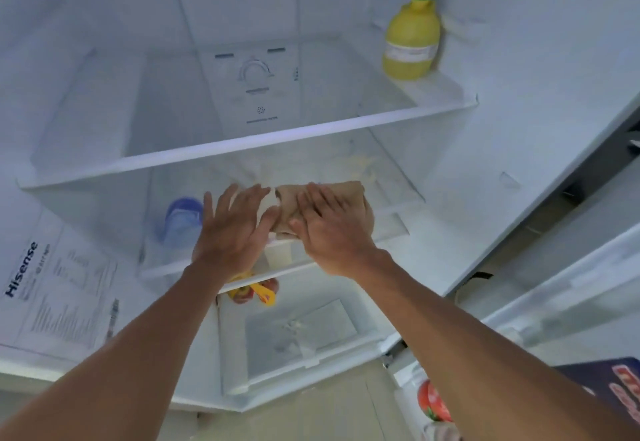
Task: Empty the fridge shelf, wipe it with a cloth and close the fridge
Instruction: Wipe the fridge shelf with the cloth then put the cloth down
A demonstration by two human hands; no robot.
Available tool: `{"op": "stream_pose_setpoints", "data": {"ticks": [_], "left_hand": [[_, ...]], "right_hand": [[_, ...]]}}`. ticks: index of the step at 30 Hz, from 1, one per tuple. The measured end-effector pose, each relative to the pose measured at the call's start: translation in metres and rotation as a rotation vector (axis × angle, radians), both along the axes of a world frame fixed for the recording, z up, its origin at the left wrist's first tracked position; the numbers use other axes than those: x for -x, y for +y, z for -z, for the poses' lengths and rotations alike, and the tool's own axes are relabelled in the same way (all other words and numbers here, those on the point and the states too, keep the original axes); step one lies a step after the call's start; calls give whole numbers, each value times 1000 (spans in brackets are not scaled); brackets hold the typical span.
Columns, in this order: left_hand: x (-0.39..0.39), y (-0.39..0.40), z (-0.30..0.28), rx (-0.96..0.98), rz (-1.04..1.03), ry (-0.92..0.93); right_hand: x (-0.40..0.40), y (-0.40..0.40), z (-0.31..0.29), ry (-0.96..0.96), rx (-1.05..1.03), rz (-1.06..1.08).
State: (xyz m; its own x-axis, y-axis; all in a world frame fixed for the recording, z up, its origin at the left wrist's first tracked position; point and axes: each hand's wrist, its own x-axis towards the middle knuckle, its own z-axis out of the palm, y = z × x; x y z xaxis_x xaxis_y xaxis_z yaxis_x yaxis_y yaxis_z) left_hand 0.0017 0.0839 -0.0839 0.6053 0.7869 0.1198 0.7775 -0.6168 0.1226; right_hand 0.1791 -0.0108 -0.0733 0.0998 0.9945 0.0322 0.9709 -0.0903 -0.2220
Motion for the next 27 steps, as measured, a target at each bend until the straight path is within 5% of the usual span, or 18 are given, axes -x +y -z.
{"op": "stream_pose_setpoints", "data": {"ticks": [8,14,22,27], "left_hand": [[-3,-5,1,2,100,151],[-26,-6,-10,43,46,323],[-39,-6,1,91,53,136],[-40,-4,-1,104,82,188]], "right_hand": [[-29,60,-6,-32,121,177],[-26,20,1,-41,121,213],[-104,105,-7,-75,105,351],[-73,46,-16,-7,93,296]]}}
